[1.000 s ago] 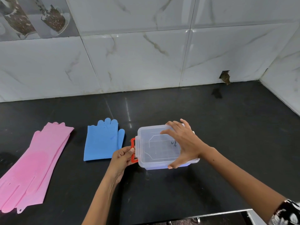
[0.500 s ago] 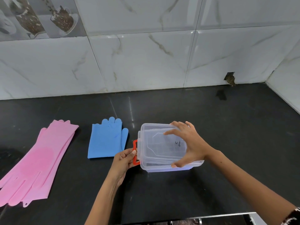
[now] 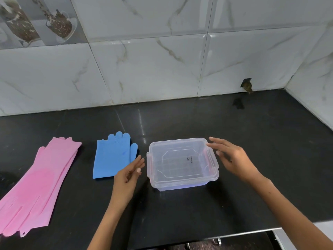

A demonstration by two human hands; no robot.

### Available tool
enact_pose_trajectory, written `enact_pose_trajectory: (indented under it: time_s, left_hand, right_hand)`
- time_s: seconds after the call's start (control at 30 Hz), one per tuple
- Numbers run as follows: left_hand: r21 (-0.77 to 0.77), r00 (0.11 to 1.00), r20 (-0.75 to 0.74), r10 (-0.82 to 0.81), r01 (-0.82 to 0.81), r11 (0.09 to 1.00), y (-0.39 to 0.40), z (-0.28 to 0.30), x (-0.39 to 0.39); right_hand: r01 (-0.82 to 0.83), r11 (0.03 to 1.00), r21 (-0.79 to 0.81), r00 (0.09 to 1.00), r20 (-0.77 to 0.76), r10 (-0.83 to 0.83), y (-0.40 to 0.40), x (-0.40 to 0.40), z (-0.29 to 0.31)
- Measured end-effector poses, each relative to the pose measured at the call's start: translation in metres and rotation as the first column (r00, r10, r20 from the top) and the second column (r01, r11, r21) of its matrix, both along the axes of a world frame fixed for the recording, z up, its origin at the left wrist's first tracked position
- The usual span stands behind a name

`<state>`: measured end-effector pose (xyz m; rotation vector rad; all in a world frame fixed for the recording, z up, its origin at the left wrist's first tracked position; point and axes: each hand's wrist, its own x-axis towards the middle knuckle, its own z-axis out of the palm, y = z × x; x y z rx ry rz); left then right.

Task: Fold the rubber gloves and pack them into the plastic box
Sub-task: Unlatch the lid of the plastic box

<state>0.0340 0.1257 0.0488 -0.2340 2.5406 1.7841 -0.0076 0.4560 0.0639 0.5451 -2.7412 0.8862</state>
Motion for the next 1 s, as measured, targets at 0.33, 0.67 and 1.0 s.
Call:
enact_pose_trajectory:
  time_s: [0.33,0.67,1.0]
  left_hand:
    - [0.187,0.995,0.090,0.030,-0.046,0.981,0.019,0.007,0.014]
    - [0.272,0.988,0.133,0.079,-0.113,0.956,0.022,0.014,0.017]
    - [0.254,0.986,0.154,0.068,-0.106,0.961,0.023,0.014,0.016]
  right_hand:
    - [-0.044,0.987,-0.154,0.999,0.005,0.045,0.004,0.021,-0.016]
    - [-0.101,0.987,-0.128,0.995,-0.016,0.100,0.007,0.024,-0.014]
    - [0.025,0.924,-0.381,0.994,0.106,0.017,-0.006,0.030,-0.034]
